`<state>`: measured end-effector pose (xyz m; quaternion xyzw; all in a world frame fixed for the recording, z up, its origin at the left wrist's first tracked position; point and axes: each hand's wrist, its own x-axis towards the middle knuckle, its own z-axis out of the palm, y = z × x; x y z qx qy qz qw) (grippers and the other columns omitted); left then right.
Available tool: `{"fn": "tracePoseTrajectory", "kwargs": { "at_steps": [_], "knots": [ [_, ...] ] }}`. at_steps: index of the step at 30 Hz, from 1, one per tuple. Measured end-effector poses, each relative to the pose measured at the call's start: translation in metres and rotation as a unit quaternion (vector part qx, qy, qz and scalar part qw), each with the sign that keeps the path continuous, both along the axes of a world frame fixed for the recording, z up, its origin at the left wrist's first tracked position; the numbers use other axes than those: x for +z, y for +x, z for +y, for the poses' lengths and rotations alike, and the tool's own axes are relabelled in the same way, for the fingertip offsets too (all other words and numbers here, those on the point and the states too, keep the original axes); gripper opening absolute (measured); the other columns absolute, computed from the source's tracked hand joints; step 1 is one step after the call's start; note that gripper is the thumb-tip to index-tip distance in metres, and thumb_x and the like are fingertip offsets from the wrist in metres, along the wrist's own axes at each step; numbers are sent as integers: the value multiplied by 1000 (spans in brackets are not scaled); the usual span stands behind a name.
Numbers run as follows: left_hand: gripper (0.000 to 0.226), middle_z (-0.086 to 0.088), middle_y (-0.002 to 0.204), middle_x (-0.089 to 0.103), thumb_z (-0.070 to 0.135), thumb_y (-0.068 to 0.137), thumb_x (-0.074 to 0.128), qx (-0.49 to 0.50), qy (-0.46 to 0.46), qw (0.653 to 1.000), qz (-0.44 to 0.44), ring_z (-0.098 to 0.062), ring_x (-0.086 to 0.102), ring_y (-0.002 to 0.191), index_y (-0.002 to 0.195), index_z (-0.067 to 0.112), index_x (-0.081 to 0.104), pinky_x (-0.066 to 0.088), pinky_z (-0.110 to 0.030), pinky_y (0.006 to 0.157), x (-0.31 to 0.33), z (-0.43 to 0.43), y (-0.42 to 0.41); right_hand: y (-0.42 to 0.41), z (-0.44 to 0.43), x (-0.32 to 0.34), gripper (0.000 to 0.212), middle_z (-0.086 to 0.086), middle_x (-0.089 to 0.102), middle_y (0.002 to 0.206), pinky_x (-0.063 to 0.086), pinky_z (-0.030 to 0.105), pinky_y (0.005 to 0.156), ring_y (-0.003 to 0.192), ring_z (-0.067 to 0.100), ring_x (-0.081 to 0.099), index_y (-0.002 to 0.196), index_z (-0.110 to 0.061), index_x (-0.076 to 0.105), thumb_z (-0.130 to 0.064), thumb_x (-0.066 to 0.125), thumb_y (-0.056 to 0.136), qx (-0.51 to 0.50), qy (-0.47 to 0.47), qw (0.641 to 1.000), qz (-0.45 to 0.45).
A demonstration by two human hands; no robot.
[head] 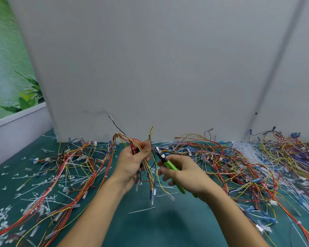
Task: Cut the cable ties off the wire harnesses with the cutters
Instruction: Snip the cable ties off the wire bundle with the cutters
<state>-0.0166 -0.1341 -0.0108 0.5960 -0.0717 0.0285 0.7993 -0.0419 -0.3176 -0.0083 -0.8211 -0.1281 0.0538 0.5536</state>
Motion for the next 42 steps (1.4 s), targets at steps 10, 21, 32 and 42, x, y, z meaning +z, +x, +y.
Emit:
{"fn": "tracePoseTrajectory", "kwargs": {
  "at_steps": [10, 21, 32, 42],
  "knots": [
    [34, 1, 65, 60, 53, 61, 82, -8, 13, 1000, -1, -10, 53, 56, 75, 24, 72, 36, -26, 51, -2, -1, 1, -4, 3, 4, 6, 0, 77, 90, 63, 37, 76, 80, 22, 76, 101, -16, 72, -16, 66, 100, 22, 62, 997, 38],
    [46, 4, 59, 56, 52, 66, 79, 14, 9, 1000, 4, -5, 50, 49, 90, 15, 67, 36, -17, 41, -3, -2, 2, -5, 1, 6, 5, 1, 76, 86, 63, 38, 76, 77, 19, 74, 101, -15, 73, -15, 68, 98, 27, 59, 997, 36],
    [47, -1, 62, 55, 46, 71, 77, -2, 8, 1000, -3, -10, 45, 51, 98, 9, 68, 32, -18, 41, -6, -8, 0, -3, 1, 5, 7, 1, 73, 83, 63, 36, 71, 74, 19, 73, 99, -17, 74, -13, 68, 97, 11, 76, 997, 21],
    [42, -1, 60, 57, 43, 71, 78, -8, 22, 999, 24, -7, 47, 46, 97, 12, 66, 30, -18, 39, -7, -6, 3, -5, 3, 7, 6, 4, 72, 78, 51, 35, 56, 61, 22, 61, 101, -7, 69, -9, 63, 100, 9, 84, 996, 31]
  ]
}}
